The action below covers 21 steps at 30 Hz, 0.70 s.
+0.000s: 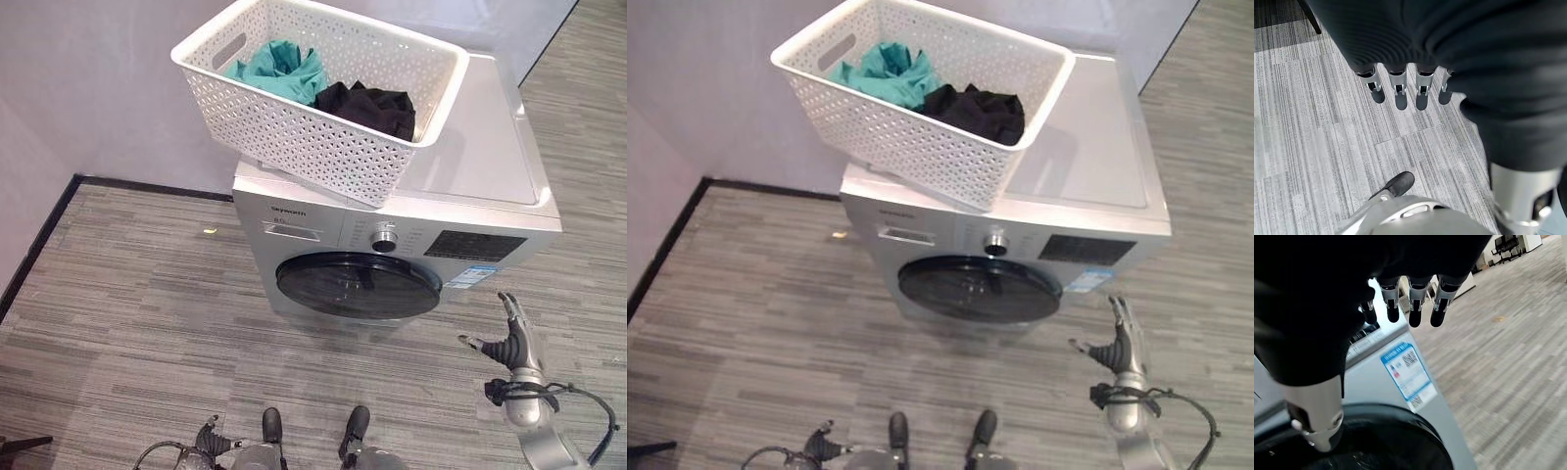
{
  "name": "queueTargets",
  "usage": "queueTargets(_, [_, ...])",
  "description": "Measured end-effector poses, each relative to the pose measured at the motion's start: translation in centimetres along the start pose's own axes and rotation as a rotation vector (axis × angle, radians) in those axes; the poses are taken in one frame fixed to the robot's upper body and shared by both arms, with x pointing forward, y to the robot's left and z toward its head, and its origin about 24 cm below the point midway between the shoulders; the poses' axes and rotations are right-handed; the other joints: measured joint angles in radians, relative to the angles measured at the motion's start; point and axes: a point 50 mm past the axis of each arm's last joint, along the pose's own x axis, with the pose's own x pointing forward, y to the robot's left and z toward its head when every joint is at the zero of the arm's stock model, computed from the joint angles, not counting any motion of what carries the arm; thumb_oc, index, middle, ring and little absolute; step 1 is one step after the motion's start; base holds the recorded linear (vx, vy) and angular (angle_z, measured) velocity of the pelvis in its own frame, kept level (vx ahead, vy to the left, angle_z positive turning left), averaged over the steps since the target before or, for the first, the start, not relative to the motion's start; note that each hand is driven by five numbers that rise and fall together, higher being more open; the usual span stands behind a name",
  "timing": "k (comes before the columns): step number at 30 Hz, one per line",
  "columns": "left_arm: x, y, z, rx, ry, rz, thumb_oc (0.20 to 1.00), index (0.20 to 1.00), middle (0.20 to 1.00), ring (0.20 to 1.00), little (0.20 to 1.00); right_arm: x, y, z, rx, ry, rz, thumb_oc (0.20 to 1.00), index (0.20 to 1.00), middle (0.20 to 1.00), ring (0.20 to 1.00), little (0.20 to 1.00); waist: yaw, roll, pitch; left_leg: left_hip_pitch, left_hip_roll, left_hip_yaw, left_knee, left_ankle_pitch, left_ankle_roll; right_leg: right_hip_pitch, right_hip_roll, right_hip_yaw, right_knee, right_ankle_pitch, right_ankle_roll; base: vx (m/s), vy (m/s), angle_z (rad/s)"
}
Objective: Grab the laundry basket,head to the washer,open it,put in the laundry and shut it.
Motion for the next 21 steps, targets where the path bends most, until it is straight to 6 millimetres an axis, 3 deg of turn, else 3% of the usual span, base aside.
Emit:
queueTargets(4, [0.1,0.0,0.3,0.001,-0.009,0.001,1.000,1.000,1.000,1.000,1.000,0.8,-0.5,0.5,-0.041,-0.032,-0.003,1.000,1.000,1.000,1.000,1.000,0.000,0.001,0.005,-0.020,0.001,0.005,0.001,0.002,0.001,-0.021,-0.001,0.003,0.000,0.004,-0.001,-0.02,-0.008,-0.02])
queueTargets(9, [0.4,0.1,2.2,0.029,-0.075,-0.001,1.000,1.000,1.000,1.000,1.000,2.0,-0.8,1.7,-0.101,-0.088,-0.013,1.000,1.000,1.000,1.000,1.000,0.004,0.011,0.051,-0.041,0.002,-0.011,-0.001,0.014,-0.002,-0.033,-0.001,-0.015,0.000,0.006,-0.002,0.01,-0.040,0.09])
queueTargets(15, [0.5,0.0,3.6,0.022,-0.111,-0.004,1.000,1.000,1.000,1.000,1.000,2.5,-0.4,3.1,-0.111,-0.146,0.008,1.000,1.000,1.000,1.000,1.000,0.008,0.032,0.082,-0.058,0.000,-0.032,-0.002,0.022,-0.002,-0.033,-0.005,-0.045,0.000,0.005,-0.002,0.00,-0.019,0.15])
queueTargets(21, [0.6,0.1,4.2,0.023,-0.125,-0.001,1.000,1.000,1.000,1.000,1.000,2.6,-0.4,3.3,-0.115,-0.153,0.009,1.000,1.000,1.000,1.000,1.000,0.004,0.035,0.101,-0.070,-0.003,-0.055,-0.002,0.026,-0.003,-0.033,-0.013,-0.065,0.000,0.003,0.000,0.00,-0.010,0.11])
